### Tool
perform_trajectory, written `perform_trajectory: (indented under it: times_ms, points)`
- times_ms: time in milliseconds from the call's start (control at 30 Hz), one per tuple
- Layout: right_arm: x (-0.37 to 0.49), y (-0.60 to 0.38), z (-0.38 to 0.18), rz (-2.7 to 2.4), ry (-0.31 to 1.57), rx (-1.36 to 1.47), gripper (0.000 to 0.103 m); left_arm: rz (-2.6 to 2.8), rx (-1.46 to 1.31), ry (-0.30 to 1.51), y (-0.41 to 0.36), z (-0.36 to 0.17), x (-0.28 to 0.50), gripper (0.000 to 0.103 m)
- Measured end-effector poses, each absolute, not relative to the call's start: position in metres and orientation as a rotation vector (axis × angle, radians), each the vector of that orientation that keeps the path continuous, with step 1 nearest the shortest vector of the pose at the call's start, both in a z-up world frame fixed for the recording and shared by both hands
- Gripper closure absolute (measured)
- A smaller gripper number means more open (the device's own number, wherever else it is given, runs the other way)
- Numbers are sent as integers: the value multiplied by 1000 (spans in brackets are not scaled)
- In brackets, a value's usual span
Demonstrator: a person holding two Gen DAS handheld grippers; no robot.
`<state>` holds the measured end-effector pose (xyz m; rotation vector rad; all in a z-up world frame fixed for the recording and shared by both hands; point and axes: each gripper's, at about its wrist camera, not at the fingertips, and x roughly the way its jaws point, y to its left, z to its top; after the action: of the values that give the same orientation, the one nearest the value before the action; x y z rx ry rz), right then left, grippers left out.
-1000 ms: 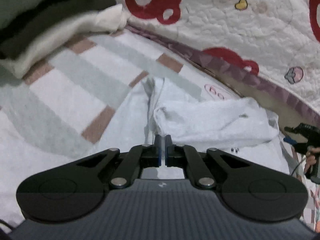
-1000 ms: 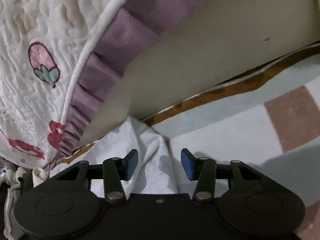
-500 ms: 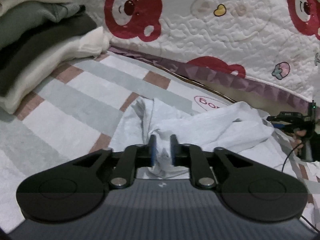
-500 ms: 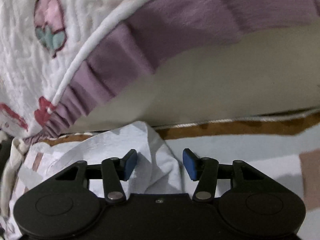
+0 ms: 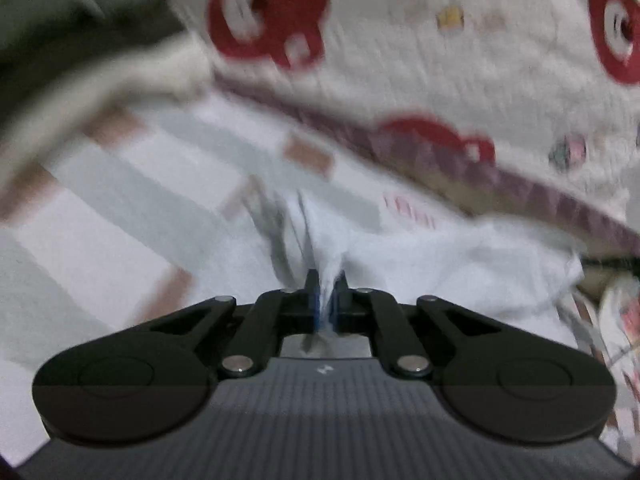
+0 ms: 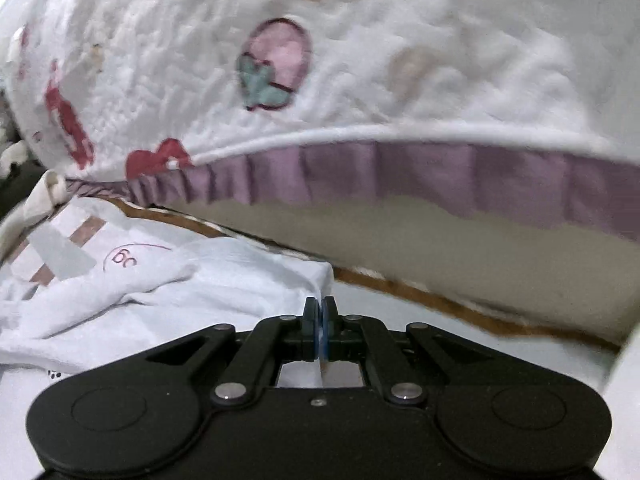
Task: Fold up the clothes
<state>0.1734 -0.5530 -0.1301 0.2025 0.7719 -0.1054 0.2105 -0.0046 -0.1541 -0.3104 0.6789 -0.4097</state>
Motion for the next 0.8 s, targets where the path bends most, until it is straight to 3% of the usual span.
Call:
perform_trajectory:
  times_ms: [100,200,333,567,633,700,767,800]
  points:
    - [160,-553,-137,-109,862,252,100,-356,-251,726,5,-144,187,99]
    - [159,-540,-164,-170,1039,65,101,-279,-182,865,7,-161,178,99]
    - [160,-534,-163,-169,1080,27,101,-307,-201,906,7,-165,182,97]
    - [159,-532,-157,-116,1059,18,98,-400,-44,848,-7,-155,176,71]
    - [158,-534,-161,-82,1057,31,97,-439,8,816,-11,-151,175,70]
    - [156,-537,-165,-55,1048,36,93,-475,48,786,-15,-149,177,70]
    - [155,-540,-166,-51,1035,44,75,-503,68,783,-21,-153,180,70]
    - [155,-541,-167,-52,1029,52,72,-517,78,781,-24,-156,182,70]
